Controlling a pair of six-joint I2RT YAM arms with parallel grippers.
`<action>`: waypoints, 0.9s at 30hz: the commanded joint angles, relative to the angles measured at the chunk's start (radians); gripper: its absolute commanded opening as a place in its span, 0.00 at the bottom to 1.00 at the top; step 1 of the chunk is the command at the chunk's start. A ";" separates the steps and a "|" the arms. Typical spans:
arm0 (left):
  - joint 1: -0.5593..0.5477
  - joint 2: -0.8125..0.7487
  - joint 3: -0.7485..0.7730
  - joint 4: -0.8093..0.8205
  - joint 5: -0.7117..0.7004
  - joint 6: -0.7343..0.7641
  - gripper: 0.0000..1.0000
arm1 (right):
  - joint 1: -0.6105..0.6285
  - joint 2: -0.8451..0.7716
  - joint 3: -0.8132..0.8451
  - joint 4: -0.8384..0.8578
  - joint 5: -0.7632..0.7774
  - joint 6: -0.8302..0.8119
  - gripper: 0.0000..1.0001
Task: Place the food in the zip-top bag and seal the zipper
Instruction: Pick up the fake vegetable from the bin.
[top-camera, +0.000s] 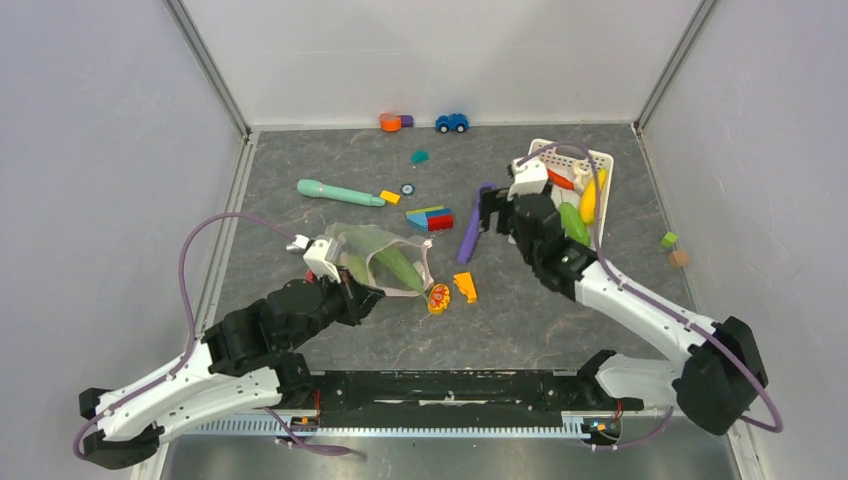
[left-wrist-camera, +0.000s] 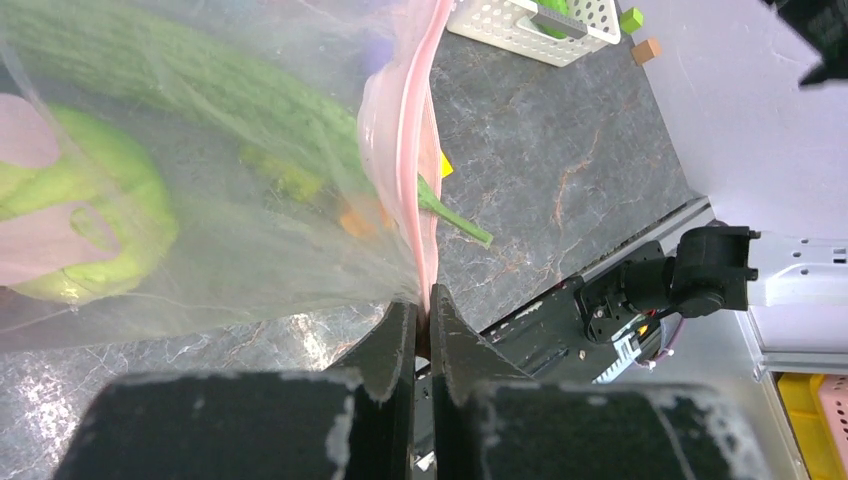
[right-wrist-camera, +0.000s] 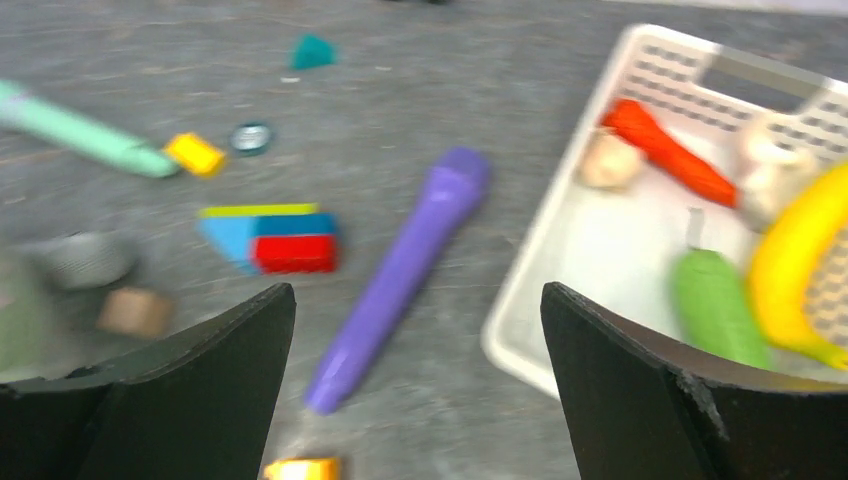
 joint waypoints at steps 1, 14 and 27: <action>-0.002 0.044 0.079 0.023 0.004 0.058 0.06 | -0.234 0.093 0.133 -0.204 -0.104 -0.044 0.98; -0.002 0.042 0.051 0.031 -0.024 0.037 0.06 | -0.686 0.490 0.260 0.016 -0.549 0.147 0.98; -0.002 -0.019 0.026 0.008 -0.058 -0.007 0.06 | -0.723 0.713 0.284 0.292 -0.596 0.277 0.85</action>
